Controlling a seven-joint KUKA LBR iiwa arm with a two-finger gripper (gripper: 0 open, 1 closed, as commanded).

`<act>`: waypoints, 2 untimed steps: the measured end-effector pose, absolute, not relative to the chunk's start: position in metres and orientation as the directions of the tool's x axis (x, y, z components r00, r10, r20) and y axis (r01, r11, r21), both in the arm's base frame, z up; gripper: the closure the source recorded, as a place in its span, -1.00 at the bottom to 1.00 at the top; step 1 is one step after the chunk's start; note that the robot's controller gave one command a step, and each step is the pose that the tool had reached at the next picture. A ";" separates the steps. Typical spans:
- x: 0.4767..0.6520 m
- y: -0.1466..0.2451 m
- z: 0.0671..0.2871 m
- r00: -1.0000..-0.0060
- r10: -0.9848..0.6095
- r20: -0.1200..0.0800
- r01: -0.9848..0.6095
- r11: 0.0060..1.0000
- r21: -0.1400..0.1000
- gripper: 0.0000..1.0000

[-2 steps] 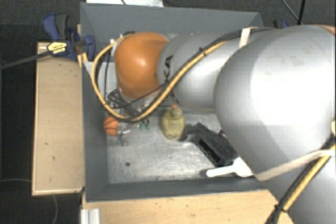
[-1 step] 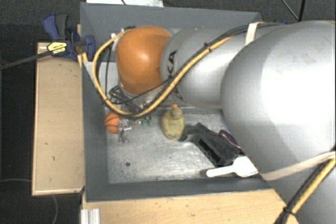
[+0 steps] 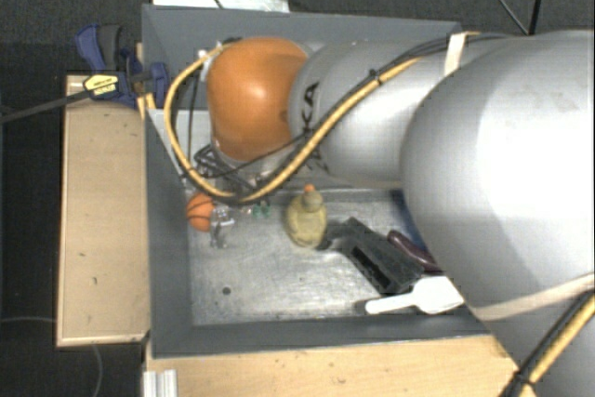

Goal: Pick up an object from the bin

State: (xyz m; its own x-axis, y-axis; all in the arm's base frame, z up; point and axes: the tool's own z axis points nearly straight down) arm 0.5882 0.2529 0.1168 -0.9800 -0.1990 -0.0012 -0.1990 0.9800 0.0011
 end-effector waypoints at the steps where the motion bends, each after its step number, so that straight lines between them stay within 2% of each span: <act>1: 0.589 0.253 0.131 -0.980 -0.199 -0.004 -0.199 0.980 0.001 1.00; 2: 0.590 0.254 0.139 -0.980 -0.197 -0.007 -0.197 0.980 0.002 1.00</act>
Offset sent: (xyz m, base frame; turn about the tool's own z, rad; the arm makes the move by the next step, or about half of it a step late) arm -0.0001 0.0000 0.0217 0.0000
